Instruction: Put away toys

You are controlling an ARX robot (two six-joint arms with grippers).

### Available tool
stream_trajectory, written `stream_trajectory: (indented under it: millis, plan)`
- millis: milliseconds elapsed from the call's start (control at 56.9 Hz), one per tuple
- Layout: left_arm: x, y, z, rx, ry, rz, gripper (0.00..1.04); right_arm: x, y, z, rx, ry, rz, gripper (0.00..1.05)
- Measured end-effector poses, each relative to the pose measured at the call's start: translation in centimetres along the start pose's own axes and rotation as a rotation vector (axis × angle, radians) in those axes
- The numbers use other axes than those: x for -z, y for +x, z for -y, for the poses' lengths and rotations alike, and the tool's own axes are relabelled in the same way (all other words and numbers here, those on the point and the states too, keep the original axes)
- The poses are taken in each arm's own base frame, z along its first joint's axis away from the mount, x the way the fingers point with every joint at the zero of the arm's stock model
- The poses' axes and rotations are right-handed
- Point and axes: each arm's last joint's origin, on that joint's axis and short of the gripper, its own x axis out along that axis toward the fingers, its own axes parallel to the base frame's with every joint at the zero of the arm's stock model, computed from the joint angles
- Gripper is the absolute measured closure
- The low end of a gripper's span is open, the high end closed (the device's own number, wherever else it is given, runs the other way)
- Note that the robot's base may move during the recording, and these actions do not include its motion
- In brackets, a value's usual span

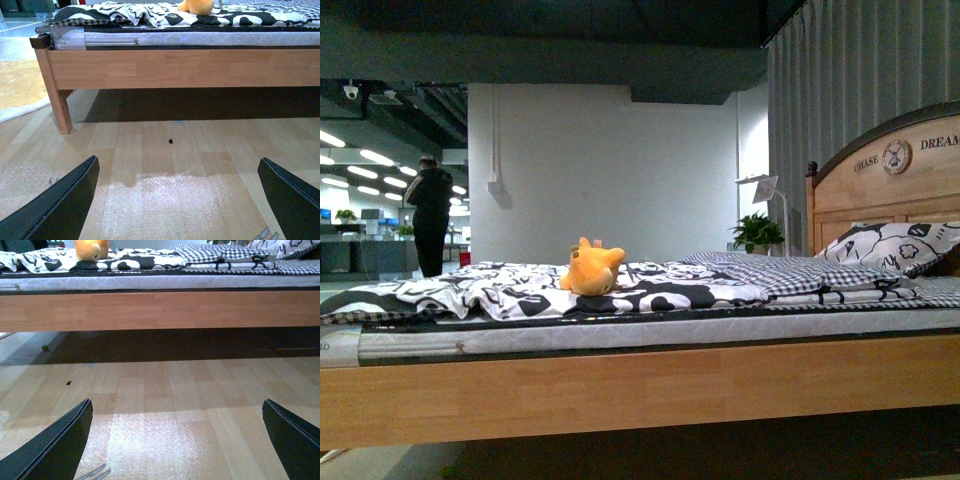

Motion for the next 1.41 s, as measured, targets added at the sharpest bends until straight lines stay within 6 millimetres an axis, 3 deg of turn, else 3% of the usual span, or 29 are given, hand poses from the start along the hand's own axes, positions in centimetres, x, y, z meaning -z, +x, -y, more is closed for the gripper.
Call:
stream_trajectory:
  millis: [1405]
  plan:
    - [0.00,0.00,0.00,0.000,0.000,0.000,0.06,0.00,0.00,0.00,0.000,0.000,0.000,0.02]
